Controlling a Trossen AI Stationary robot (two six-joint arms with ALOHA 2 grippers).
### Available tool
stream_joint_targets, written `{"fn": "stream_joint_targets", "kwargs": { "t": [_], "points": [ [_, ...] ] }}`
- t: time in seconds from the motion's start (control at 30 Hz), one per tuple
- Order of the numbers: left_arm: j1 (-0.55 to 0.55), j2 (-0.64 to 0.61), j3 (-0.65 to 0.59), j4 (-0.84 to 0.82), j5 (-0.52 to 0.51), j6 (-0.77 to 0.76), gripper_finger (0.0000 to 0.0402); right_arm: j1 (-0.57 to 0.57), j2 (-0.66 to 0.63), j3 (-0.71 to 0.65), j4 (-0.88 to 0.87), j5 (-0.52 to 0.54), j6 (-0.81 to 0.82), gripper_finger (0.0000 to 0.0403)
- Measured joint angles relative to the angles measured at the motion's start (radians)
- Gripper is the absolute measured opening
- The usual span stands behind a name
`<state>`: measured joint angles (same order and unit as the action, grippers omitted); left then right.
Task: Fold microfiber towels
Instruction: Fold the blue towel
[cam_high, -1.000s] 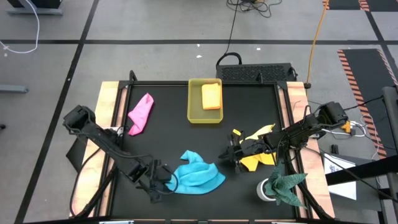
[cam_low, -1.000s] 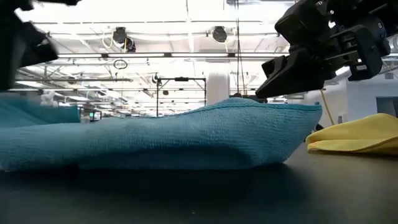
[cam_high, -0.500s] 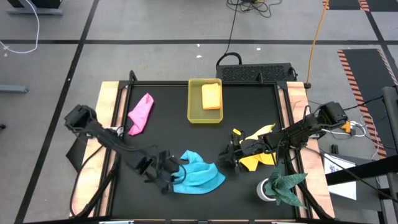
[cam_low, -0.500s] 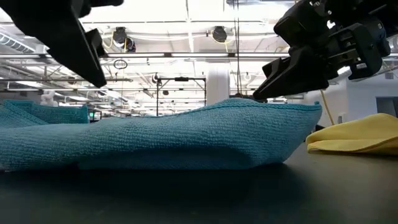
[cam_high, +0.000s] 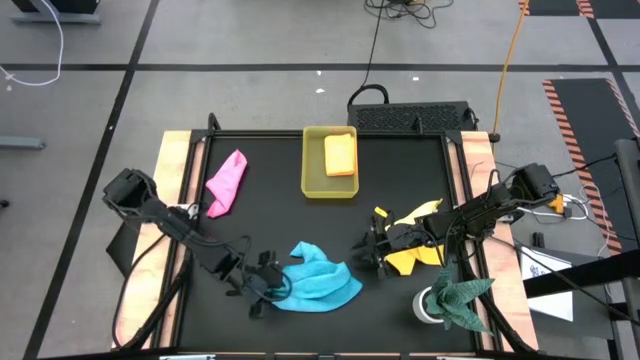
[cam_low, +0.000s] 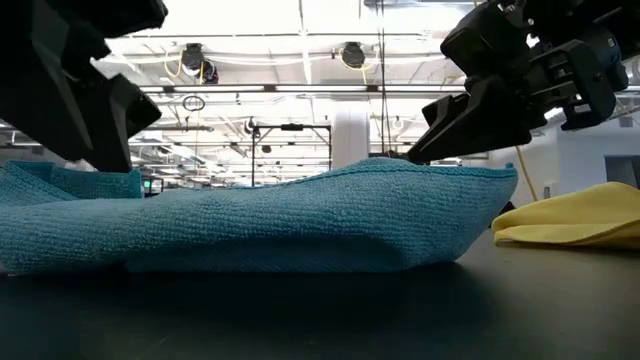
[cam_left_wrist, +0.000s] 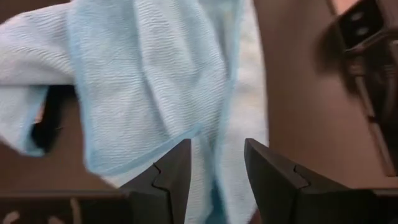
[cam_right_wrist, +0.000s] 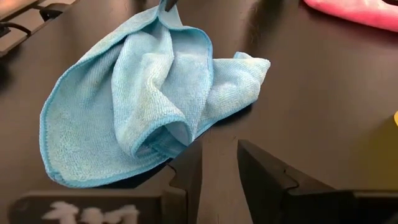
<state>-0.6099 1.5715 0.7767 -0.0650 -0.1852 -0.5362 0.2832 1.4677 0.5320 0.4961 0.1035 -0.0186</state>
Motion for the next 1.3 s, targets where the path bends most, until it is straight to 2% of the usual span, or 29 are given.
{"fn": "stream_joint_targets", "kwargs": {
  "t": [0.43, 0.57, 0.73, 0.8, 0.9, 1.03, 1.2, 1.3],
  "points": [
    [0.012, 0.000, -0.054, 0.016, -0.047, -0.071, 0.0144, 0.000, 0.000, 0.000, 0.000, 0.000, -0.001, 0.0095],
    [0.034, 0.000, -0.054, 0.016, -0.072, -0.077, 0.0102, 0.000, 0.000, 0.000, 0.000, 0.000, 0.000, 0.0096],
    [0.067, 0.000, -0.054, 0.014, -0.086, -0.067, 0.0016, 0.000, 0.000, 0.000, 0.000, 0.000, 0.000, 0.0096],
    [0.079, -0.003, -0.044, 0.002, -0.113, -0.056, 0.0010, 0.000, 0.000, 0.000, 0.000, 0.000, -0.001, 0.0096],
    [0.096, -0.023, 0.029, -0.084, -0.151, -0.014, 0.0007, 0.000, 0.000, 0.000, 0.000, 0.000, -0.023, 0.0096],
    [0.093, -0.069, 0.207, -0.258, -0.256, 0.100, 0.0006, 0.000, -0.001, 0.000, 0.002, 0.000, -0.027, 0.0096],
    [0.014, -0.090, 0.443, -0.274, -0.405, 0.470, 0.0004, 0.000, -0.001, 0.000, 0.002, 0.015, -0.037, 0.0096],
    [-0.042, -0.090, 0.515, -0.270, -0.448, 0.612, 0.0006, 0.000, -0.001, 0.000, -0.006, 0.070, -0.047, 0.0096]
  ]
}}
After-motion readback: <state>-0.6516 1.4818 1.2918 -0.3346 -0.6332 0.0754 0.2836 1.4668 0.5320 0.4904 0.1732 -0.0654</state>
